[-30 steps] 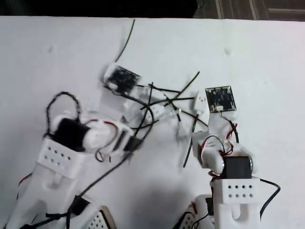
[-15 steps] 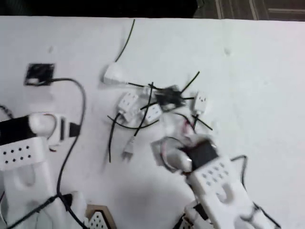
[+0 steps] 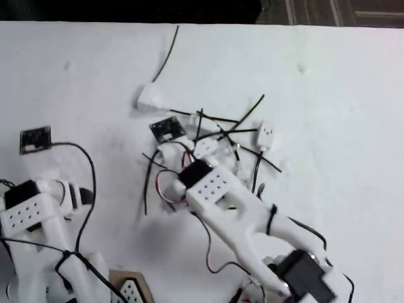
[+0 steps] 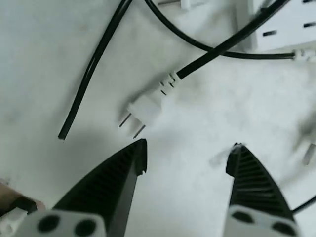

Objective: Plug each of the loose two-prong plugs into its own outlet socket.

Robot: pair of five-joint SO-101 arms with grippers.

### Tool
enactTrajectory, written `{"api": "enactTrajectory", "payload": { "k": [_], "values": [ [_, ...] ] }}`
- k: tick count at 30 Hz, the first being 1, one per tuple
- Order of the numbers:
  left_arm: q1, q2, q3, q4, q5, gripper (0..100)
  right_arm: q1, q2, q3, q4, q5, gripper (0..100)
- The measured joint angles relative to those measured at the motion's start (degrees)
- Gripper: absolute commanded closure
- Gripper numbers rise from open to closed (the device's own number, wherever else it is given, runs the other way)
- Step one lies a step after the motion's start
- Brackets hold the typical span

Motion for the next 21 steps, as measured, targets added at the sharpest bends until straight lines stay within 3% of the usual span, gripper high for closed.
{"api": "enactTrajectory", "payload": {
  "k": [5,10,21],
  "values": [
    [0.0,0.0,1.23,-1.67,0.0,73,-0.09,5.8,0.0,-5.01,0.0,74.8],
    [0.0,0.0,1.49,-1.67,0.0,73,-0.09,9.05,-0.35,-9.32,0.0,82.3],
    [0.0,0.0,2.73,-2.2,0.0,73,-0.18,19.25,-8.18,-11.34,-0.18,82.8]
  ]
}}
